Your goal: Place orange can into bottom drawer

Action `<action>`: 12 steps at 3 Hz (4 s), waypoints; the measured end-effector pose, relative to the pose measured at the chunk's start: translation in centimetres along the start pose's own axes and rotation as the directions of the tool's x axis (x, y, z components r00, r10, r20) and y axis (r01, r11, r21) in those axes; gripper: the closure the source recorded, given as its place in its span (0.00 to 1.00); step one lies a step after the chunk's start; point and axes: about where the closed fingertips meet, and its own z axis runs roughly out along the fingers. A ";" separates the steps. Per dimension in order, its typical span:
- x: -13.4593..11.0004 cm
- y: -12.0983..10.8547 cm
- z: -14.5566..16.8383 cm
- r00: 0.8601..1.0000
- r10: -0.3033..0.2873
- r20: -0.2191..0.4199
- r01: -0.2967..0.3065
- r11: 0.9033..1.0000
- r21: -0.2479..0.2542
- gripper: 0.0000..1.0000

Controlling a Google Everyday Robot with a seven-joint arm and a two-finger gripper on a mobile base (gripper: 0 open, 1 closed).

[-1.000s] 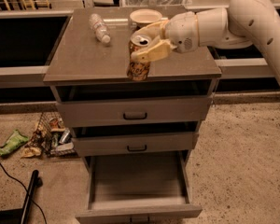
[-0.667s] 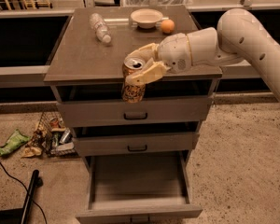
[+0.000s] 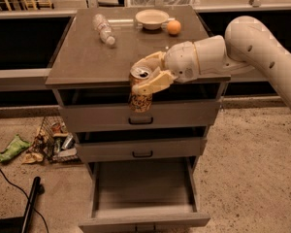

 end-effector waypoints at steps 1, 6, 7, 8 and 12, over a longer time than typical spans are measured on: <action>4.1 1.2 0.2 0.998 -0.026 -0.056 0.028 0.999 0.038 1.00; 22.5 5.5 4.3 0.996 0.062 -0.059 -0.055 0.991 0.121 1.00; 27.2 7.5 6.9 0.994 0.070 -0.080 -0.059 0.989 0.133 1.00; 32.3 9.3 9.4 0.994 0.072 -0.080 -0.055 0.980 0.192 1.00; 45.9 9.7 16.5 0.990 0.135 0.036 -0.140 0.954 0.264 1.00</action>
Offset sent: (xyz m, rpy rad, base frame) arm -0.0266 -0.0515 -0.1732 -0.1607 -0.0873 -0.1131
